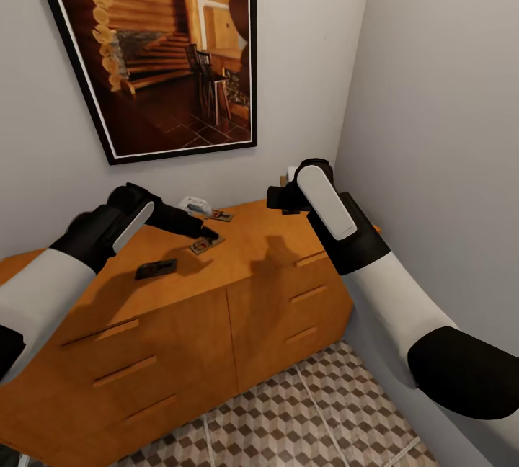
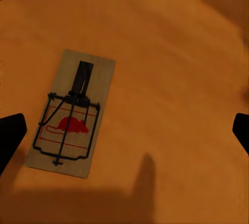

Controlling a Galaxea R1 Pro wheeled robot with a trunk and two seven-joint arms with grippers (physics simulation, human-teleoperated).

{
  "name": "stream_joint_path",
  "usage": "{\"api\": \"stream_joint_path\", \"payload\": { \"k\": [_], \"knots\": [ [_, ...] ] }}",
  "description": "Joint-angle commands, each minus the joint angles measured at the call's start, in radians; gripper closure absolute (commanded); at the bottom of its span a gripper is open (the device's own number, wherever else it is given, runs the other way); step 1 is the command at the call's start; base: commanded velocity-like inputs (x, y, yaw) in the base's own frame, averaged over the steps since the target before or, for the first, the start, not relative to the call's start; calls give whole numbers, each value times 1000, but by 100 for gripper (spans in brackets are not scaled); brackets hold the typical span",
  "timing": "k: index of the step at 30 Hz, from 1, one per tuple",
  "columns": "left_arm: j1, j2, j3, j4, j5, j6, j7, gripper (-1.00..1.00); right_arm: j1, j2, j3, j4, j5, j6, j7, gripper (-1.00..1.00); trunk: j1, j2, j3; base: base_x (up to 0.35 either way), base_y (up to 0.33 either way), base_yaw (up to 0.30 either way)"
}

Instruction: Take the four mousetraps from the cabinet in the bathroom and place them on the bathroom floor. Make sure all four end up on the same floor surface, and ensure that at least two of them are either under or directly next to the same bathroom sink.

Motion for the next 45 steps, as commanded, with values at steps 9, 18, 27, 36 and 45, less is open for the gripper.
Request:
{"api": "stream_joint_path", "payload": {
  "k": [9, 18, 27, 36, 45],
  "knots": [
    [-11, 1, -3, -3, -4, 1, -6, -100, -1, 0, 1, 0, -10, 3, -10, 100, 0, -1, -1, 0, 0, 0],
    [-12, 2, -4, -4, -4, 0, -6, -100, -1, 0, 1, 0, -10, 3, -10, 100, 0, -1, -1, 6, 0, 0],
    [-10, 4, -5, -1, -5, -2, -5, -100, -1, 0, 24, 1, -10, 3, -10, 100, 0, -1, -1, 5, 0, 0],
    [-9, 5, -5, 2, -6, -3, -5, -100, -1, -1, 27, 1, -10, 2, -10, 100, 0, -1, -1, 0, 22, 0],
    [-9, 5, -6, 0, -6, -3, -5, -100, 9, -2, 27, 2, -10, 0, -9, 100, 0, -1, -1, 0, 70, 0]
  ]
}}
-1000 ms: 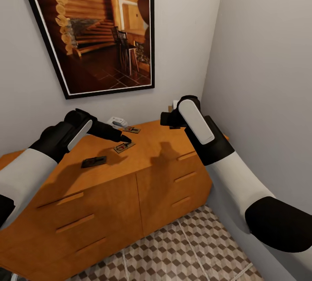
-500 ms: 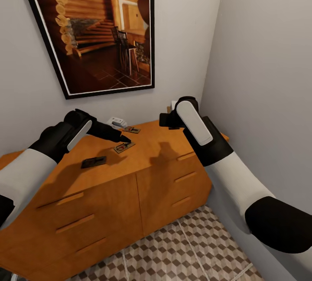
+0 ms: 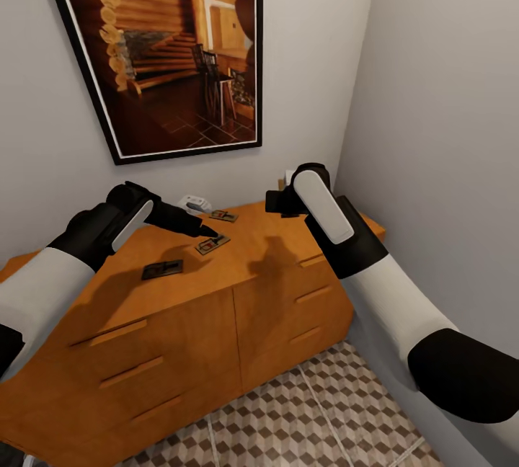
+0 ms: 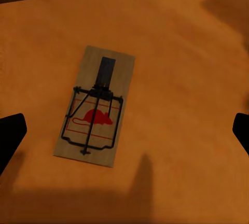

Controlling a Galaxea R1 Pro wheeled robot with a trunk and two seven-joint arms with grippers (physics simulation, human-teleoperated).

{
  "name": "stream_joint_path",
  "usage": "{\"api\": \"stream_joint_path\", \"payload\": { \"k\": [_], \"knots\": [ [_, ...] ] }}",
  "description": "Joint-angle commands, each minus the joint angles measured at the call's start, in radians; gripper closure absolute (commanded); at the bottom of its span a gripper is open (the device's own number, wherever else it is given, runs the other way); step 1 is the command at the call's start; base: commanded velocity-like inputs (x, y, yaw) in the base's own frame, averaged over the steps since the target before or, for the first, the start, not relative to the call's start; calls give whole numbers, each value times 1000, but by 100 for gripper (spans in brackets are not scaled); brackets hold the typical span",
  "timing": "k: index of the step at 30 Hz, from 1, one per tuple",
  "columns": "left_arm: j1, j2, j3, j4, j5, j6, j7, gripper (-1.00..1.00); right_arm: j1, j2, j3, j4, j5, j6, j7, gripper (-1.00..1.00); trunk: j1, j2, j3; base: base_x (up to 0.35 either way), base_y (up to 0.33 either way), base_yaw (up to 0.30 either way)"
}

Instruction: Take the four mousetraps from the cabinet in the bathroom and place them on the bathroom floor. Make sure all four end up on the same floor surface, and ensure that at least two of them are either under or directly next to the same bathroom sink.

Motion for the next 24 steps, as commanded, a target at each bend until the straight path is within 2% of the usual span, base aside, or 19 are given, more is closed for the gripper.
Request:
{"api": "stream_joint_path", "payload": {
  "k": [1, 12, 24],
  "knots": [
    [-1, 1, -2, -1, -3, 2, -5, -100, 0, 0, 1, 0, -10, 3, -10, 100, 0, -1, -1, 0, 8, 0],
    [-1, 2, -3, -1, -4, 2, -5, -100, 3, 2, 1, 0, -9, 3, -11, 100, 0, -1, -1, 3, 4, 0],
    [-1, 1, -2, -1, -5, 2, -5, -100, 3, 2, 1, -2, -8, 3, -11, 100, 0, -1, -1, 96, 70, 0]
  ]
}}
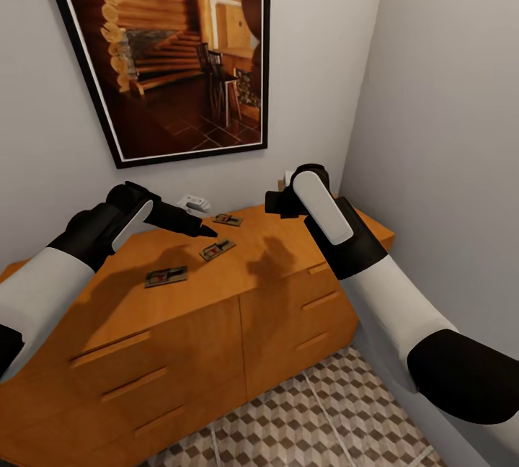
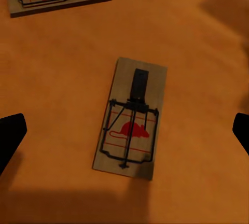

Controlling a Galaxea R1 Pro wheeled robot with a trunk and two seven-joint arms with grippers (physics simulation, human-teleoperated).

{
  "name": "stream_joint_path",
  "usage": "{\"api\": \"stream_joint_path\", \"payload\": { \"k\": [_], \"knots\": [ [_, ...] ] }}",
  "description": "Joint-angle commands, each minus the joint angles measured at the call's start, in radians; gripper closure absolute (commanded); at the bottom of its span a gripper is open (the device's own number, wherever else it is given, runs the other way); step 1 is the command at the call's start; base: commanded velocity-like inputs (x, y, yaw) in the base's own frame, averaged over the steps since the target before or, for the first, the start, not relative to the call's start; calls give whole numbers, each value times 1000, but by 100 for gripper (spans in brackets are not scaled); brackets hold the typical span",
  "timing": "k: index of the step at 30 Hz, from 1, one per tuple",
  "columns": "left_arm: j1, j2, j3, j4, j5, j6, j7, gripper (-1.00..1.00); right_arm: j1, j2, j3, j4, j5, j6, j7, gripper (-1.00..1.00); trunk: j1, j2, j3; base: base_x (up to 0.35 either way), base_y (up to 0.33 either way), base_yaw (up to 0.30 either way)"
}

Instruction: Take the four mousetraps from the cabinet in the bathroom and place them on the bathroom floor. Make sure all four end up on the same floor surface, and ensure that at least two of them are either under or directly next to the same bathroom sink.

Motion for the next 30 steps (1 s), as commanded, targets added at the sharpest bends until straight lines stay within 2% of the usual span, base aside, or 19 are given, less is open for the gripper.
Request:
{"api": "stream_joint_path", "payload": {
  "k": [1, 17, 20, 25, 30],
  "knots": [
    [-1, 1, -2, -1, -3, 2, -5, -100, -1, 0, 1, -1, -10, 3, -10, 100, 0, -1, -1, 17, 11, 0],
    [3, 0, -8, 1, -2, 2, -5, -100, -1, -2, 0, -3, -9, 4, -11, 100, 0, -1, -1, 2, 1, 0],
    [4, 0, -32, 5, -2, 2, -5, -100, -1, -2, 0, -3, -9, 5, -11, 100, 0, -1, -1, 0, 0, 0],
    [5, 0, -109, 11, -1, 0, -3, -100, -1, -2, 0, -2, -10, 4, -11, 100, 0, -1, -1, 0, 0, 0],
    [6, 0, -138, 13, 0, -1, -3, -100, -1, -2, 0, -2, -10, 4, -11, 100, 0, -1, -1, 0, 0, 0]
  ]
}}
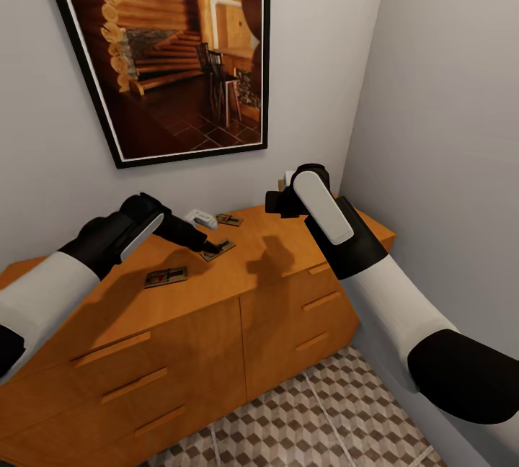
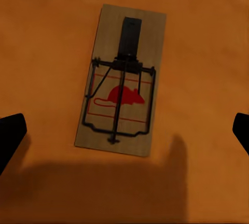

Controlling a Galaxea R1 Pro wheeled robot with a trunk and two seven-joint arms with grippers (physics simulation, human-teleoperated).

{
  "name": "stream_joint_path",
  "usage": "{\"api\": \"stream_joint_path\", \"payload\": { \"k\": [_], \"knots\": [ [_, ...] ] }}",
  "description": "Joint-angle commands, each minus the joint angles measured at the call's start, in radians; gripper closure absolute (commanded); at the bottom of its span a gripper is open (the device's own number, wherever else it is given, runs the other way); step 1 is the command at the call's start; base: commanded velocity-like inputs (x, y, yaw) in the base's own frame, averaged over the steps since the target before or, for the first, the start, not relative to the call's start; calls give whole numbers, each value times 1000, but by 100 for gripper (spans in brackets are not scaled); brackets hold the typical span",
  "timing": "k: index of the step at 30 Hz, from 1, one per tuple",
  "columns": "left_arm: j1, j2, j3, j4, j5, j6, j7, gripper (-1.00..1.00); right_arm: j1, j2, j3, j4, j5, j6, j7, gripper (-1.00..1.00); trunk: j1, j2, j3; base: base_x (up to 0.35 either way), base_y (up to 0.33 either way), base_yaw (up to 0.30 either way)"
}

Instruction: Take the four mousetraps from the cabinet in the bathroom and place them on the bathroom floor. Make sure all four end up on the same floor surface, and ensure that at least two of them are either under or directly next to the same bathroom sink.

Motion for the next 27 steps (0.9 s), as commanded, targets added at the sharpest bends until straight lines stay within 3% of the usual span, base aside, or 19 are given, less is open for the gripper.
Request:
{"api": "stream_joint_path", "payload": {
  "k": [1, 11, 27],
  "knots": [
    [-1, 1, -5, 0, -3, 1, -5, -100, -1, 0, 1, -1, -10, 3, -10, 100, 0, -1, -1, 0, 0, 0],
    [1, -2, -10, 68, -4, -8, -5, -100, -1, 0, 1, -1, -10, 4, -10, 100, 0, -1, -1, 0, 0, 0],
    [1, -7, -11, 105, -5, -12, -5, -100, 0, 0, 1, 0, -10, 3, -10, 100, 0, -1, -1, 0, 0, 0]
  ]
}}
